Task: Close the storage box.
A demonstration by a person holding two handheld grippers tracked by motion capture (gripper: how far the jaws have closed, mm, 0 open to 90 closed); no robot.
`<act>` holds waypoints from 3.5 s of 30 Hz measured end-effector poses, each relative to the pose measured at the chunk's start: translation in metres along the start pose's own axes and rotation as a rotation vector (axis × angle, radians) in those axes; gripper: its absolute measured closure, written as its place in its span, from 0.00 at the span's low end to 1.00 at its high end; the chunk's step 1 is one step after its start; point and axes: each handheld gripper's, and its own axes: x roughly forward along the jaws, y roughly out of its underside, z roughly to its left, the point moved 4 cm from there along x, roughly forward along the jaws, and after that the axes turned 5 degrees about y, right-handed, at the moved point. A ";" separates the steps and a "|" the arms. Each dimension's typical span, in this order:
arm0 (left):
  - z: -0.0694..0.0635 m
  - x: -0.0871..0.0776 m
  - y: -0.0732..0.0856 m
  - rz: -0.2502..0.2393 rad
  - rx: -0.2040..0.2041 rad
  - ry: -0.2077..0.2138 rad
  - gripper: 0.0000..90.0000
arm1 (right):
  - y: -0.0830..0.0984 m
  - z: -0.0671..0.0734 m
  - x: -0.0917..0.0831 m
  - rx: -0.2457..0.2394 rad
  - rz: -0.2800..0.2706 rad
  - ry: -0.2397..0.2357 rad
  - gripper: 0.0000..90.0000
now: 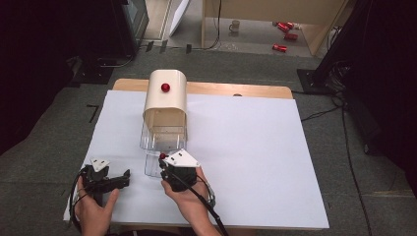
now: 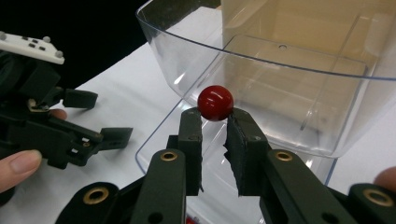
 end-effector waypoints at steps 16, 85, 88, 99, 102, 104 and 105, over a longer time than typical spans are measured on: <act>0.000 0.000 0.000 0.001 0.000 0.000 0.00 | -0.025 -0.016 0.017 0.002 -0.019 0.037 0.88; 0.000 0.000 0.000 -0.003 0.000 -0.001 0.00 | 0.050 -0.020 -0.003 0.050 0.098 0.023 0.00; 0.000 0.000 0.000 -0.004 -0.001 -0.001 0.00 | 0.059 -0.019 -0.002 0.070 0.110 0.018 0.00; 0.000 0.000 0.000 -0.003 -0.001 -0.001 0.00 | 0.085 -0.008 0.001 0.092 0.125 0.038 0.10; 0.000 0.000 0.000 -0.003 -0.001 0.000 0.00 | 0.087 -0.006 0.001 0.087 0.118 0.050 0.20; 0.000 0.000 0.000 -0.003 -0.001 0.000 0.00 | 0.088 -0.006 0.001 0.091 0.121 0.064 0.26; 0.000 0.000 0.000 -0.003 -0.001 0.000 0.00 | 0.088 -0.006 0.001 0.096 0.123 0.069 0.30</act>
